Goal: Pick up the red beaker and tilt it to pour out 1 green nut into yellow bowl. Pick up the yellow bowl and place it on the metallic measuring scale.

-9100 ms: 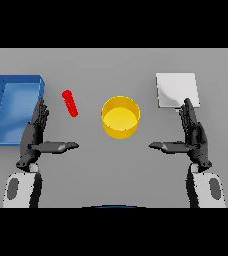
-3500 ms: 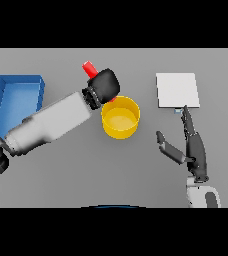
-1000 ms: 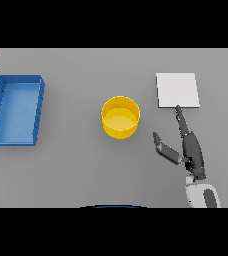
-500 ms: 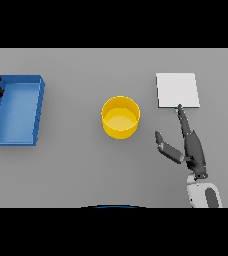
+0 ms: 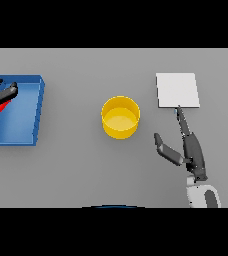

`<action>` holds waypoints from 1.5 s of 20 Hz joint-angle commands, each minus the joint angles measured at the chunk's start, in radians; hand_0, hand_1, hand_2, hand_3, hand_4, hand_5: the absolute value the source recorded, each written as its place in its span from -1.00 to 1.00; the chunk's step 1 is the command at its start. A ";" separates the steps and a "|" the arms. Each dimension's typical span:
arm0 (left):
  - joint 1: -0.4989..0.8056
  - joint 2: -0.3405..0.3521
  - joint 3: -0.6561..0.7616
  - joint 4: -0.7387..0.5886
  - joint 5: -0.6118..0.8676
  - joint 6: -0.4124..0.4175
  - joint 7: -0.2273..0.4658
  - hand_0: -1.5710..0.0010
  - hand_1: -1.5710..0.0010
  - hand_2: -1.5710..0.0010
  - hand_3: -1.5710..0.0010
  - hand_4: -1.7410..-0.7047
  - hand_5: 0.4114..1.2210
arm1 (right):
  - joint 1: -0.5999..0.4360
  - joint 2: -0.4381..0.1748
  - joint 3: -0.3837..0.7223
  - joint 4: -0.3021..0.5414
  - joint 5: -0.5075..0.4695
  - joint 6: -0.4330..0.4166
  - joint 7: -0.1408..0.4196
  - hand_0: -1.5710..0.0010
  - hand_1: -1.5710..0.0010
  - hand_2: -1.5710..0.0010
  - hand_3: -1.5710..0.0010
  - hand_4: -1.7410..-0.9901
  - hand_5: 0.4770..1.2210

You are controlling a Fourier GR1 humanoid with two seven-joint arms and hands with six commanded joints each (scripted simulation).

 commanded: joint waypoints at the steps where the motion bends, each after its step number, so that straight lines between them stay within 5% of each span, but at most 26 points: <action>1: 0.005 0.001 0.004 0.003 0.007 -0.003 -0.009 0.61 0.68 0.68 0.70 0.76 -0.32 | -0.007 -0.004 -0.005 0.004 0.000 -0.002 0.005 1.00 1.00 1.00 1.00 0.47 -0.49; 9: -0.010 -0.015 0.041 0.023 0.013 0.038 -0.100 0.93 0.95 0.95 0.95 0.84 -0.36 | -0.019 -0.012 0.028 -0.004 0.087 -0.025 0.069 1.00 1.00 1.00 1.00 0.45 -0.50; 11: -0.010 -0.017 0.044 0.027 0.014 0.041 -0.112 0.96 0.97 0.97 0.97 0.86 -0.34 | -0.049 -0.035 0.041 0.005 0.073 0.024 0.030 1.00 1.00 1.00 1.00 0.54 -0.42; 15: -0.005 -0.023 0.037 0.020 0.017 0.044 -0.101 0.98 0.99 0.99 0.99 0.84 -0.28 | -0.170 -0.117 0.085 0.036 0.137 0.109 0.064 1.00 1.00 1.00 1.00 0.35 -0.38; 21: -0.004 -0.035 0.028 0.022 0.012 0.047 -0.103 1.00 1.00 1.00 1.00 0.83 -0.27 | -0.345 -0.272 0.200 0.083 0.345 0.219 0.091 1.00 1.00 1.00 1.00 0.23 -0.48; 30: -0.024 -0.045 0.022 0.039 0.008 0.038 -0.099 1.00 1.00 1.00 1.00 0.82 -0.24 | -0.573 -0.307 0.342 0.246 0.450 0.381 0.036 1.00 1.00 1.00 1.00 0.24 -0.48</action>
